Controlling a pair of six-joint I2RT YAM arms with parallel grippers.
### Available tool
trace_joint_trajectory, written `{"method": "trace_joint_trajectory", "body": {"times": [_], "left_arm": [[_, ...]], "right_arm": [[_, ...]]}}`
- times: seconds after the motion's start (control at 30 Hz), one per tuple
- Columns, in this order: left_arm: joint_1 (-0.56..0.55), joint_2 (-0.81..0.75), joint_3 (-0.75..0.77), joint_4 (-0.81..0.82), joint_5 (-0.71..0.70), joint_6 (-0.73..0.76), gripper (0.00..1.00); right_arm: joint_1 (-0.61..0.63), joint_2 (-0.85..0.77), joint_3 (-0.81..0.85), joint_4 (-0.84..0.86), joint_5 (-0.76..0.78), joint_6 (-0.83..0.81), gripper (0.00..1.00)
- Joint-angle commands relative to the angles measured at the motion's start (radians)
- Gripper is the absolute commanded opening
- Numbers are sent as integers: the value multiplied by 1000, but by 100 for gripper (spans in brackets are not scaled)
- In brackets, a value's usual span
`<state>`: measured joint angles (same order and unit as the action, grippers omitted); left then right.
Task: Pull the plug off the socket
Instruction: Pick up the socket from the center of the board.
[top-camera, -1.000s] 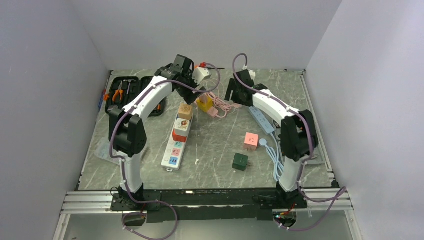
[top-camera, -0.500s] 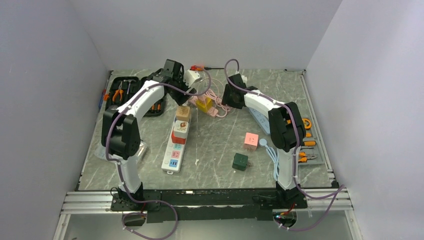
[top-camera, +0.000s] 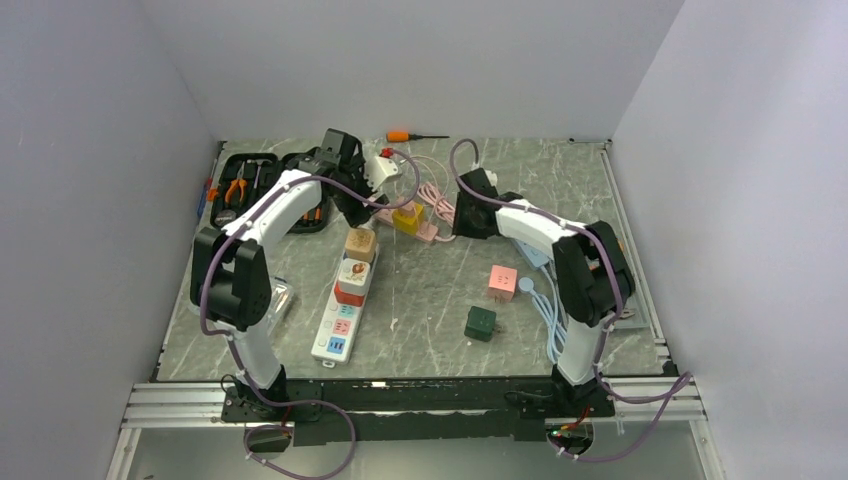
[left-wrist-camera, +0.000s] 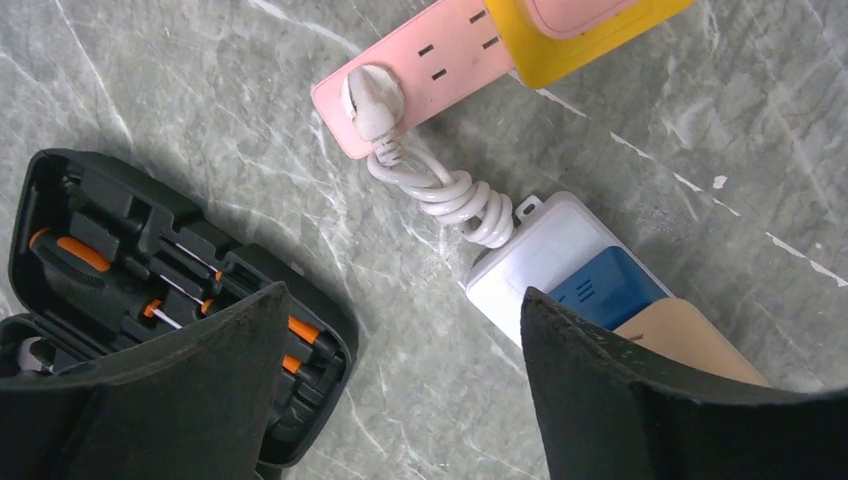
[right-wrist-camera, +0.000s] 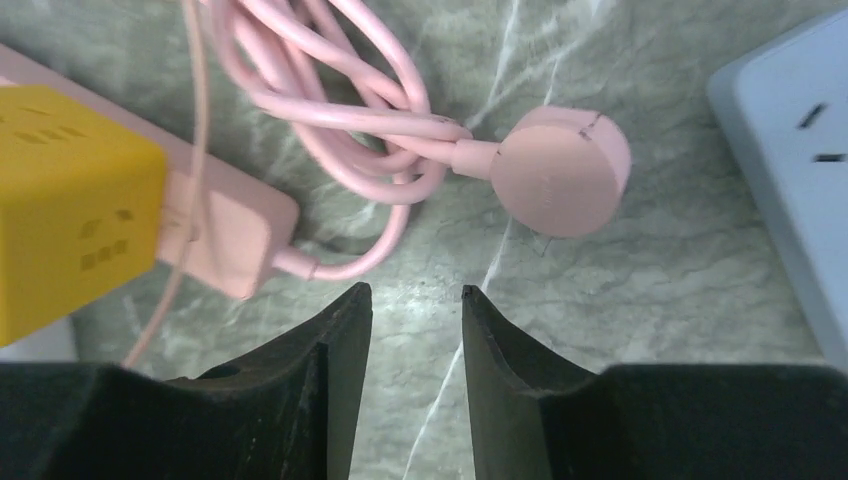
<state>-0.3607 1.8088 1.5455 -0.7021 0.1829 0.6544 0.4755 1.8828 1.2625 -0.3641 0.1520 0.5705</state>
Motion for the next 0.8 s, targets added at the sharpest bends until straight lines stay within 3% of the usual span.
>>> {"method": "trace_joint_trajectory", "body": {"times": [0.0,0.07,0.33,0.6,0.77], "left_arm": [[24,2,47,-134,19,-21,91],[34,29,122,-156,39,-60,99],[37,145,234,-173,97,-157,99],[39,226,192,-176,123,-153,99],[45,259,172,-153,91,-139,88]], "right_arm": [[-2,-134,72,-12,59,-49,43],[-5,-130,133,-6,71,-68,45],[-37,83,313,-14,87,-87,51],[-48,128,164,94,21,-55,48],[-46,78,47,114,-27,-34,42]]}}
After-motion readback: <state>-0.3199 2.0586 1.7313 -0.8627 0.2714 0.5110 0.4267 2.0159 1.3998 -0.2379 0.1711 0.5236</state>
